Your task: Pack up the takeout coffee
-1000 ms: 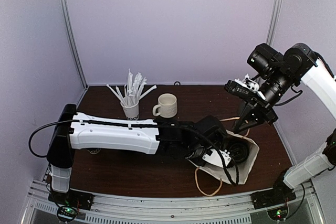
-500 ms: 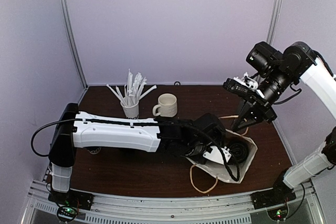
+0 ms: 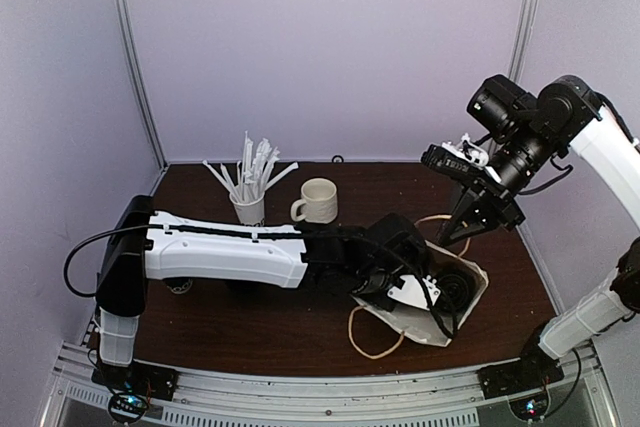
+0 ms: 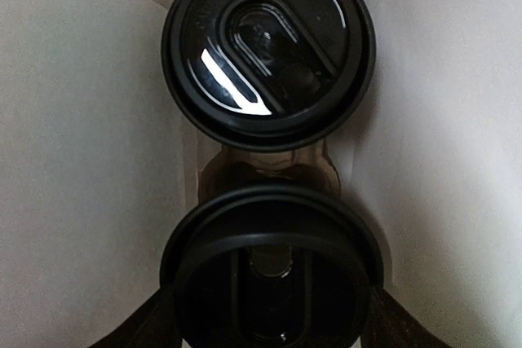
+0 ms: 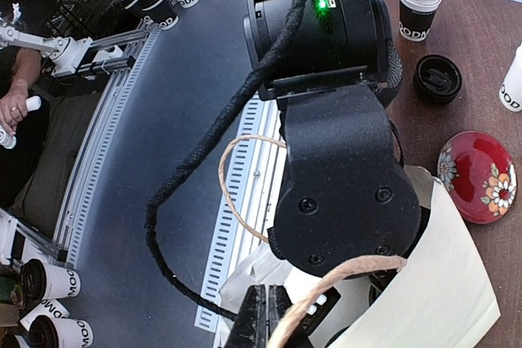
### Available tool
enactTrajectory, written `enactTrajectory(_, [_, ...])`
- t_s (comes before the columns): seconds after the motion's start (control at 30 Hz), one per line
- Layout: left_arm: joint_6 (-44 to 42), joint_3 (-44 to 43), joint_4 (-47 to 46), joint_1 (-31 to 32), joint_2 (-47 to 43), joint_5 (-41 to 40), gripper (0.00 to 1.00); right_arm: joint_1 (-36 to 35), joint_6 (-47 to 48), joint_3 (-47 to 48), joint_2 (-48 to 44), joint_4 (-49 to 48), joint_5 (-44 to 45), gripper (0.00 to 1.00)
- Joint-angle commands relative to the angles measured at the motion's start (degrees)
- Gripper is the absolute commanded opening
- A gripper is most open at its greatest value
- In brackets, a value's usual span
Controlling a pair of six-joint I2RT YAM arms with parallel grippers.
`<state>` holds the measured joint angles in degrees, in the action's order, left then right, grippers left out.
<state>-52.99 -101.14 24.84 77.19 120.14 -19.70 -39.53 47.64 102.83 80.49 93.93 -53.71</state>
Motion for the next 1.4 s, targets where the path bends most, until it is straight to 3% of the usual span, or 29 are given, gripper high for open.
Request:
enactTrajectory(0.0, [0.9, 0.7, -4.1, -0.4, 0.9, 1.6, 0.64, -0.4, -0.5, 2.2, -0.6, 7.9, 1.4, 0.03])
enactTrajectory(0.2, [0.2, 0.8, -6.3, -0.4, 1.4, 2.0, 0.64, 0.0, -0.4, 4.4, -0.5, 8.6, 2.7, 0.16])
enactTrajectory(0.3, [-0.1, 0.8, -6.7, -0.4, 1.5, 1.7, 0.64, 1.8, -0.2, 6.2, -1.0, 9.2, 3.6, 0.44])
enactTrajectory(0.43, [-0.1, 1.2, -7.4, -0.4, 1.7, 1.7, 0.64, 4.9, 0.5, 8.6, -3.1, 9.2, 4.4, 0.62])
enactTrajectory(0.57, [0.0, 1.5, -8.1, -0.4, 2.1, 1.6, 0.64, 13.4, 1.2, 9.2, -3.1, 7.6, 4.4, 0.61])
enactTrajectory(0.67, [-0.1, 1.7, -8.5, -0.4, 2.1, 1.5, 0.64, 23.0, 1.1, 6.2, -0.9, 4.1, 1.2, 0.53])
enactTrajectory(0.77, [-0.1, 2.1, -8.8, -0.4, 2.0, 1.5, 0.64, 30.6, -4.2, 3.0, 3.5, -2.6, 0.8, 0.42])
enactTrajectory(0.83, [-0.1, 2.6, -9.0, -0.4, 2.0, 1.5, 0.64, 33.6, -10.9, 0.0, 6.5, -9.3, 4.9, 0.41])
enactTrajectory(1.03, [0.0, 3.3, -9.8, -0.5, 1.8, 1.1, 0.63, 34.1, -22.7, -12.3, 11.7, -26.8, 25.8, 0.37])
enactTrajectory(1.37, [0.2, 3.9, -11.4, -1.4, 1.8, 1.3, 0.63, 32.8, -29.4, -15.2, 26.4, -29.1, 30.0, 0.38])
